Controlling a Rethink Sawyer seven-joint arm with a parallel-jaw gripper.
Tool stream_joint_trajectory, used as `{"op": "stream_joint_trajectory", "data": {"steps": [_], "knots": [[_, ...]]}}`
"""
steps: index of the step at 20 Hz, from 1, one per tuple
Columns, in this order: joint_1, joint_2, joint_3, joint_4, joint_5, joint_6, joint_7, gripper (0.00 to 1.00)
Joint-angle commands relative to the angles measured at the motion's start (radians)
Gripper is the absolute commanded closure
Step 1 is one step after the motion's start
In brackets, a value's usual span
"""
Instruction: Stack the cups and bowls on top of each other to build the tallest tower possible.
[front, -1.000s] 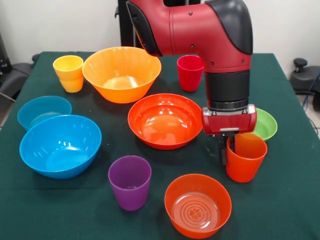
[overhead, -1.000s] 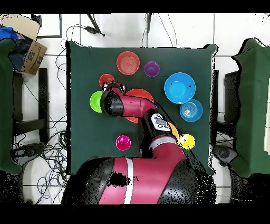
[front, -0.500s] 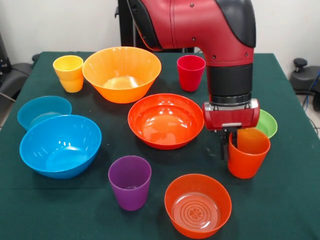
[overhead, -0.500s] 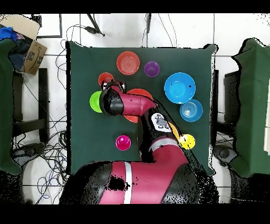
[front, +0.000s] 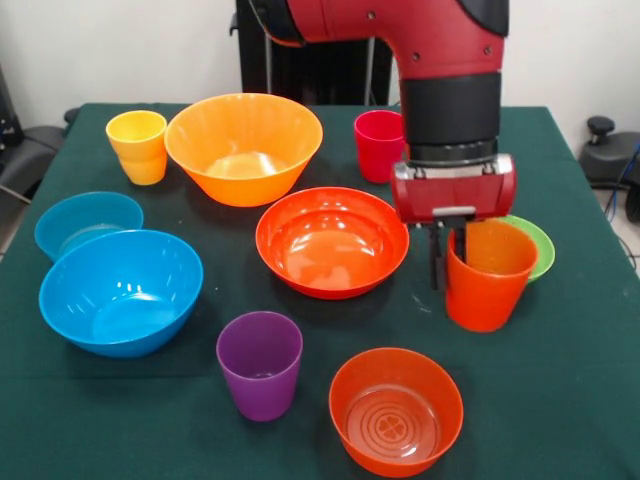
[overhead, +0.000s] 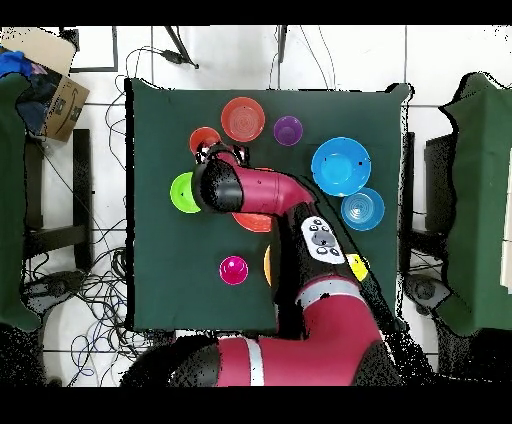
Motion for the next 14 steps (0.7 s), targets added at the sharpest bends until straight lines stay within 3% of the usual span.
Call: {"op": "stream_joint_trajectory", "data": {"steps": [1,14], "knots": [[-0.066,-0.066,0.113,0.082,-0.028,0.149,0.044,1.00],[-0.189,-0.100,0.188,0.107,-0.094,0.221,-0.059,1.00]]}}
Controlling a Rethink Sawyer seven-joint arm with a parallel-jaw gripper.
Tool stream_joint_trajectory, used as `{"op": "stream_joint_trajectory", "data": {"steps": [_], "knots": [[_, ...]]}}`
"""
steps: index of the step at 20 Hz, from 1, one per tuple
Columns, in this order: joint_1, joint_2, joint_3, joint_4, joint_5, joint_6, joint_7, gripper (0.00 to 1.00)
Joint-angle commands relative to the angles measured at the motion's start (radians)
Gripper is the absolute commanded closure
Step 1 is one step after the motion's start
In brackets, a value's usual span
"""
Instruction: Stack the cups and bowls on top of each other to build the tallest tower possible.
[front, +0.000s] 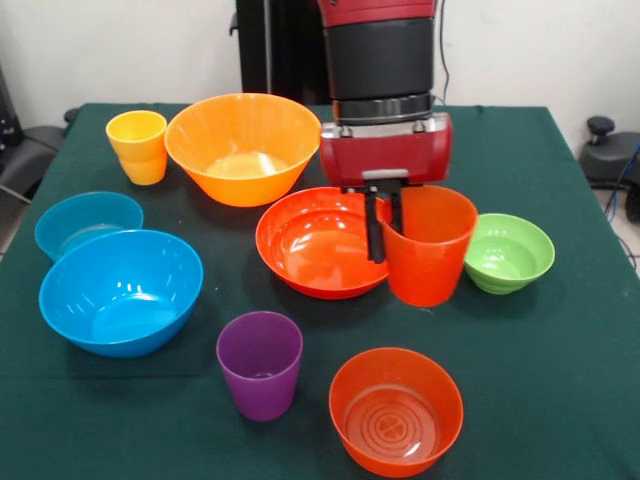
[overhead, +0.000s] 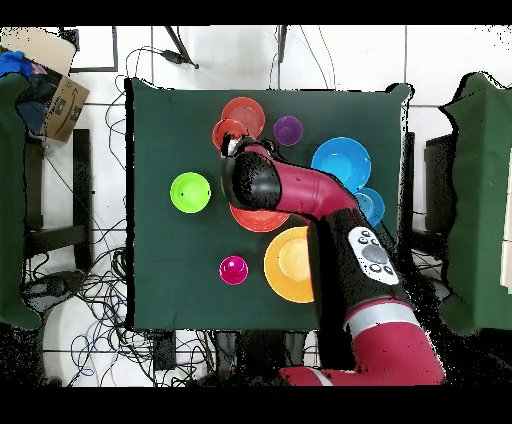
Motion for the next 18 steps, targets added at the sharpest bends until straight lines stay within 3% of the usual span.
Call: {"op": "stream_joint_trajectory", "data": {"steps": [1,18], "knots": [[-0.052,-0.010,0.118,0.058,-0.089,0.153,-0.066,1.00],[-0.173,0.038,0.187,-0.021,-0.237,0.198,-0.159,1.00]]}}
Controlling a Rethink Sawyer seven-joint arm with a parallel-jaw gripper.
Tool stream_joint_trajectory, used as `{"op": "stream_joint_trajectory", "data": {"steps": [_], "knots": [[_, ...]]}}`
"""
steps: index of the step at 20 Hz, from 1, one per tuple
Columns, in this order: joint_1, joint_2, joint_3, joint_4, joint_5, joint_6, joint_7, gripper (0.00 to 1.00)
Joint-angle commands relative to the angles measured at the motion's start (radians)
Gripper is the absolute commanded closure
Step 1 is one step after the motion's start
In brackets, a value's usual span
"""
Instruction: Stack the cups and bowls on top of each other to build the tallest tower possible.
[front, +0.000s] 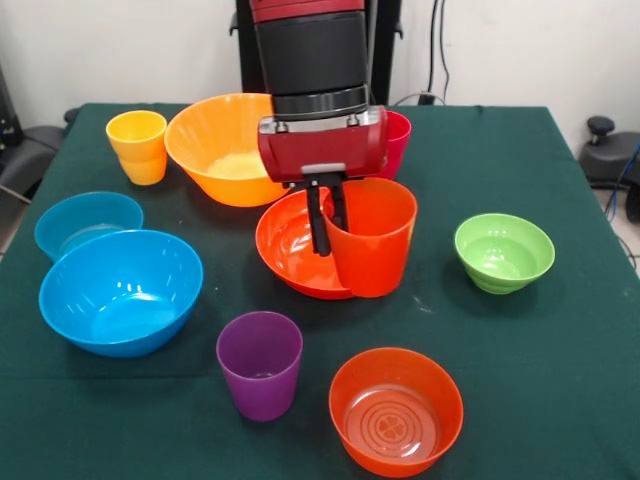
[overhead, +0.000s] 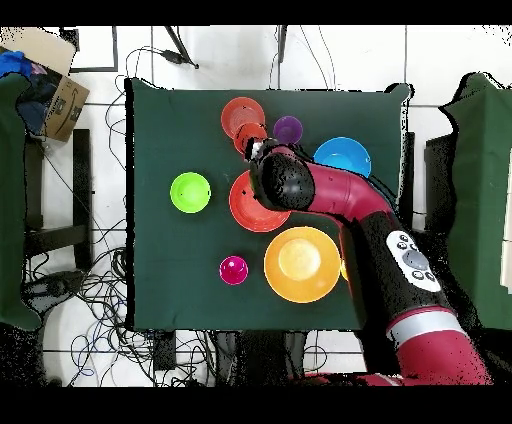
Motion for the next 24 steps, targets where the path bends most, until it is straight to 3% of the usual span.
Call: {"op": "stream_joint_trajectory", "data": {"steps": [1,18,24], "knots": [[-0.033,0.042,0.087,-0.036,-0.133,0.130,-0.165,1.00],[-0.126,0.056,0.152,-0.123,-0.246,0.194,-0.207,1.00],[-0.136,0.062,0.183,-0.144,-0.281,0.176,-0.185,1.00]]}}
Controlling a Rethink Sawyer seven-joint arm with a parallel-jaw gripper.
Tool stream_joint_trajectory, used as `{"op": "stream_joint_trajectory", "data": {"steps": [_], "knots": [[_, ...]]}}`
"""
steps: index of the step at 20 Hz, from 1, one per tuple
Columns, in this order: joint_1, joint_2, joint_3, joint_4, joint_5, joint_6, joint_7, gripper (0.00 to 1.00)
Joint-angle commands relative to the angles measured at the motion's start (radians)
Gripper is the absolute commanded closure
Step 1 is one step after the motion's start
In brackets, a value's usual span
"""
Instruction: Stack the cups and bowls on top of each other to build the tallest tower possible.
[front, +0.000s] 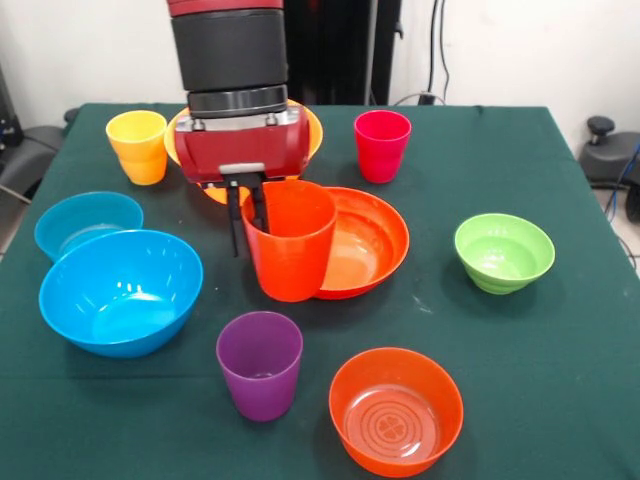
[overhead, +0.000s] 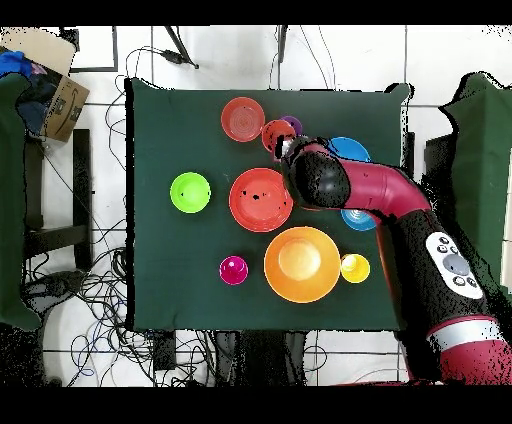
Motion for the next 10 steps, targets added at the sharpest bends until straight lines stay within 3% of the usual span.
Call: {"op": "stream_joint_trajectory", "data": {"steps": [1,10], "knots": [[-0.001,0.054,0.090,-0.084,-0.104,0.104,-0.180,1.00],[-0.019,0.075,0.111,-0.116,-0.147,0.088,-0.170,1.00]]}}
